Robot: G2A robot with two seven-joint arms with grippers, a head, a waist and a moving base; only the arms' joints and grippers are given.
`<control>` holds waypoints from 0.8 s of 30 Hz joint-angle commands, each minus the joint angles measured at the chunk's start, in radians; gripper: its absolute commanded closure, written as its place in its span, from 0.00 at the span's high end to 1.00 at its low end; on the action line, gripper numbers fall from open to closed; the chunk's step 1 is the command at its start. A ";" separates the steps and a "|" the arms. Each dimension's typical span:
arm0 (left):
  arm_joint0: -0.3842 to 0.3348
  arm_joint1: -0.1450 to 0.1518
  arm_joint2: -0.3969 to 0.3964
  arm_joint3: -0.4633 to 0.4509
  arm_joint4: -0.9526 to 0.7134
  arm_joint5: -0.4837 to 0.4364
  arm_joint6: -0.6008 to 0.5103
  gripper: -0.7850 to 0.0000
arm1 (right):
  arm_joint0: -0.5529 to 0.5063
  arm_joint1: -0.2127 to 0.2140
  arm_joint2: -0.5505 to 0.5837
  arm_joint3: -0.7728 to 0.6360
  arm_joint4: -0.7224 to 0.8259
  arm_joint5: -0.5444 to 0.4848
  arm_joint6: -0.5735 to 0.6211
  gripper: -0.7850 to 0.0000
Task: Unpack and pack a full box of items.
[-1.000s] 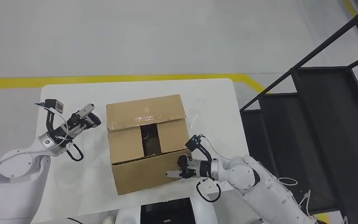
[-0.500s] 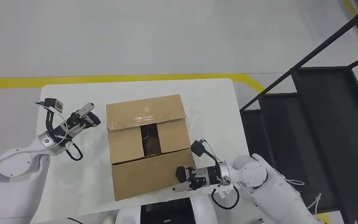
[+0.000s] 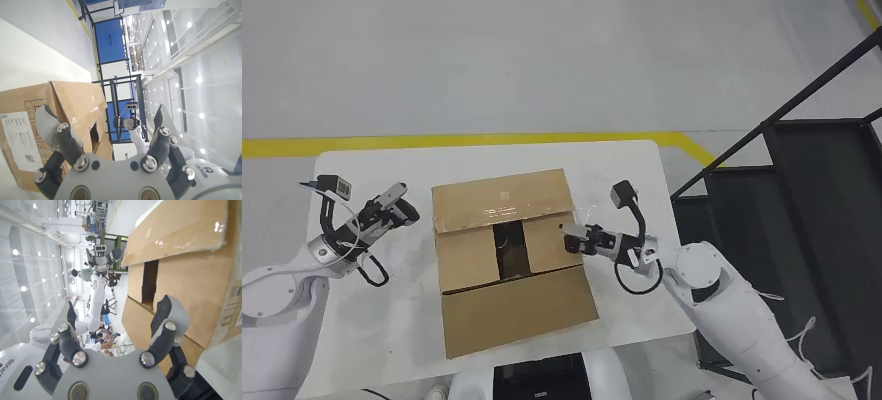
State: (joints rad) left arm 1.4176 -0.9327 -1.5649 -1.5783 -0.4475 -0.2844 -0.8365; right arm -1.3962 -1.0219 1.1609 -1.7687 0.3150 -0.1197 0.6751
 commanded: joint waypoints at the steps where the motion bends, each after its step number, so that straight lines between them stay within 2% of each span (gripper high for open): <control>1: 0.001 0.000 -0.003 -0.001 0.000 -0.001 0.001 1.00 | 0.032 -0.010 -0.027 0.038 0.018 0.016 -0.037 1.00; 8: 0.010 -0.001 -0.020 0.001 -0.005 -0.003 0.000 1.00 | 0.109 -0.036 -0.078 0.137 0.065 0.053 -0.108 1.00; 18: 0.018 -0.004 -0.026 -0.004 -0.009 -0.002 0.004 1.00 | 0.189 -0.061 -0.092 0.146 0.143 -0.023 -0.092 1.00; 24: 0.018 -0.005 -0.024 -0.005 -0.006 0.001 0.004 1.00 | 0.273 -0.094 -0.151 0.163 0.117 -0.060 -0.223 1.00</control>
State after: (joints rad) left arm 1.4361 -0.9379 -1.5892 -1.5834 -0.4537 -0.2842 -0.8324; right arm -1.1413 -1.1098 1.0211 -1.6130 0.4441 -0.1729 0.4832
